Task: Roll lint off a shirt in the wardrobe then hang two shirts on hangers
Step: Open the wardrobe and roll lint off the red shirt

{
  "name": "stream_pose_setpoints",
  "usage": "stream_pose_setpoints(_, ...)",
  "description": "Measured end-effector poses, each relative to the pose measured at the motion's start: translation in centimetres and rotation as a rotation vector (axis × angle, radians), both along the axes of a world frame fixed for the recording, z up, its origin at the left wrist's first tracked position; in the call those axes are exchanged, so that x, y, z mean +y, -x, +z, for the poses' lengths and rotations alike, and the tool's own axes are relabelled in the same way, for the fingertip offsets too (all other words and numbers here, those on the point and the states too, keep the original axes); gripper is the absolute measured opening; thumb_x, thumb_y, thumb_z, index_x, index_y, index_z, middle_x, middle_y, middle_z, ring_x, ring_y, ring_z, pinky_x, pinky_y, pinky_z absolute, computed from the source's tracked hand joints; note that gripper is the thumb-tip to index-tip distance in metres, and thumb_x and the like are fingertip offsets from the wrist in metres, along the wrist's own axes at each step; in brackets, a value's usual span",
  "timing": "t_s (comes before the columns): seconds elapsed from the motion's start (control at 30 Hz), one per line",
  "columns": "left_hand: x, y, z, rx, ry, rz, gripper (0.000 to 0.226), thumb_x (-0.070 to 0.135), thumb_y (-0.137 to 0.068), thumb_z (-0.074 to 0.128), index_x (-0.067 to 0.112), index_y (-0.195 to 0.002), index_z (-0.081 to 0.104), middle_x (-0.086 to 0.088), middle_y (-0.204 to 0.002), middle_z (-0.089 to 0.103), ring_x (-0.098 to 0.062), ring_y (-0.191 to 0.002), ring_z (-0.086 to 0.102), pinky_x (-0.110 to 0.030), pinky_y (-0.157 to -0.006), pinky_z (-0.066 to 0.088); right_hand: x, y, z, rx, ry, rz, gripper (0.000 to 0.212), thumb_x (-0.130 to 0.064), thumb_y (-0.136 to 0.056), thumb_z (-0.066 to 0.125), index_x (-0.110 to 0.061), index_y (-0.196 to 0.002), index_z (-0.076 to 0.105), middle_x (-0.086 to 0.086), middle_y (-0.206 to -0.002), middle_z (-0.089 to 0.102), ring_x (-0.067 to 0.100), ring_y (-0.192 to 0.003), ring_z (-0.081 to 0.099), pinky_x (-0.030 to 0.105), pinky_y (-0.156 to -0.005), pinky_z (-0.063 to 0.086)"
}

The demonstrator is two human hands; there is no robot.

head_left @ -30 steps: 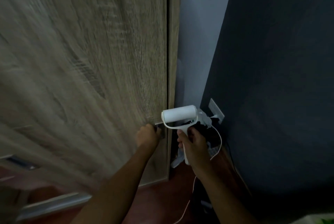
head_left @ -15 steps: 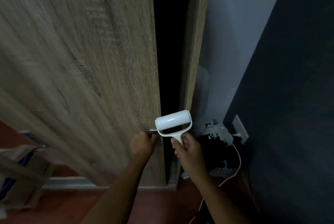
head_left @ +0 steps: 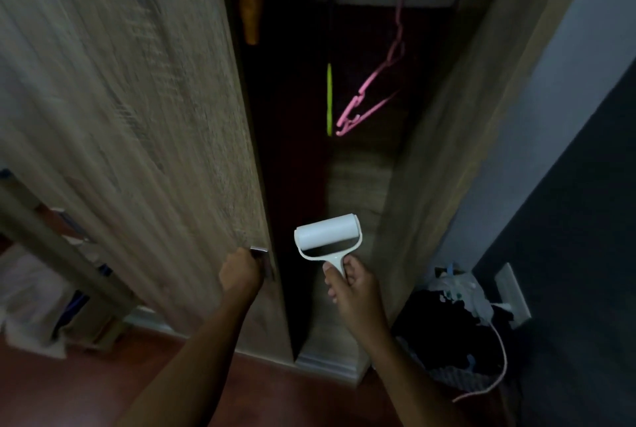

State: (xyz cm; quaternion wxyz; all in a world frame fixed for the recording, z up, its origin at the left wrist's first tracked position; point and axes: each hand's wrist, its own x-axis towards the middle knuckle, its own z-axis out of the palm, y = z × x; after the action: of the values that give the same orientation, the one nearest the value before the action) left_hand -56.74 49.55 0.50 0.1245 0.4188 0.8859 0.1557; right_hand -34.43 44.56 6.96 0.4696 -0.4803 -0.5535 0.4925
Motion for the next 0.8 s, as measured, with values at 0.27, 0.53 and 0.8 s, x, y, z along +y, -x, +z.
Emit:
stream_pose_setpoints(0.27, 0.5, 9.3, 0.2, -0.022, 0.011, 0.068, 0.025, 0.026, -0.093, 0.052, 0.006, -0.097, 0.068, -0.015, -0.091, 0.068, -0.034, -0.084, 0.068, -0.040, -0.072, 0.059, 2.3, 7.3, 0.0, -0.039, 0.001, 0.044, 0.025, -0.019, -0.093, 0.063, -0.019, -0.070, 0.053, -0.006, -0.058, 0.055, 0.008, -0.055, 0.053, 0.025, -0.054, 0.045)
stream_pose_setpoints(0.53, 0.8, 16.9, 0.8, 0.010, 0.022, 0.126, 0.028, 0.023, -0.096, 0.052, 0.003, -0.110, 0.064, -0.020, -0.111, 0.066, -0.039, -0.104, 0.065, -0.042, -0.084, 0.052, 4.6, 15.8, 0.3, -0.021, 0.013, 0.079, 0.015, -0.017, -0.093, 0.063, -0.018, -0.078, 0.061, -0.009, -0.062, 0.064, 0.002, -0.054, 0.056, 0.019, -0.052, 0.043)
stream_pose_setpoints(0.8, 1.0, 22.4, 1.2, 0.010, 0.043, 0.158, 0.027, 0.019, -0.096, 0.047, 0.004, -0.107, 0.067, -0.019, -0.109, 0.068, -0.037, -0.100, 0.067, -0.041, -0.081, 0.053, 6.0, 21.3, 0.1, -0.028, -0.040, 0.058, 0.022, -0.026, -0.095, 0.060, -0.014, -0.077, 0.057, -0.002, -0.065, 0.059, 0.007, -0.057, 0.054, 0.021, -0.053, 0.042)
